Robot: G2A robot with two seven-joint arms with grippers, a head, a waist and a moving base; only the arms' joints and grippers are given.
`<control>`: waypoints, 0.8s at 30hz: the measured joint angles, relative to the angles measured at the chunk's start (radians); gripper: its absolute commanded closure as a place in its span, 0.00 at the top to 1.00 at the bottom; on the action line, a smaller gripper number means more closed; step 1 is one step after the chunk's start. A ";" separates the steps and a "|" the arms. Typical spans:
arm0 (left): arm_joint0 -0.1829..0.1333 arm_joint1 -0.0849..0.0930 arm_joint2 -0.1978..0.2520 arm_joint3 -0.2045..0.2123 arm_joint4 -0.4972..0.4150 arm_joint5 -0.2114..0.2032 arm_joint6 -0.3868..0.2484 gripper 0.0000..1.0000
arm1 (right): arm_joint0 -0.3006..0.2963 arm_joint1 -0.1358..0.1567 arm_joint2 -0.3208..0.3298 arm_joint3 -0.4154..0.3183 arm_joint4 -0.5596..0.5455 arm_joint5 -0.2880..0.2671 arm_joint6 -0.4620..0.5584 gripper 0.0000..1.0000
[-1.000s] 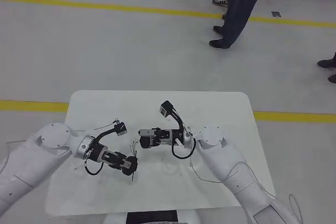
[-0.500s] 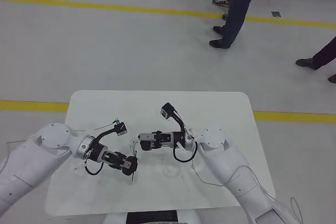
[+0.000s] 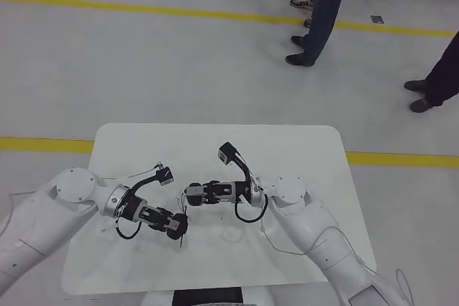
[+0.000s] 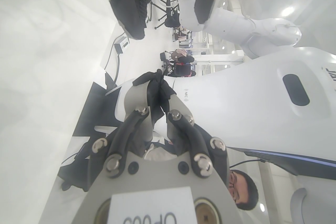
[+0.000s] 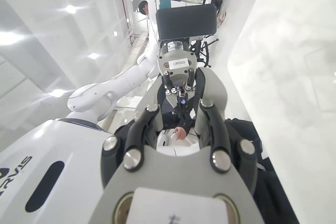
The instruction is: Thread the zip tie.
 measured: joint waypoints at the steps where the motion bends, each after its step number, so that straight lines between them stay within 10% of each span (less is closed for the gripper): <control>1: 0.000 0.000 0.000 0.000 0.000 0.000 0.000 0.00 | 0.000 0.001 0.000 0.001 -0.002 -0.001 0.003 0.24; 24: 0.000 0.000 0.000 0.000 0.000 0.000 0.000 0.00 | -0.022 0.014 -0.012 -0.037 -0.040 -0.062 0.055 0.19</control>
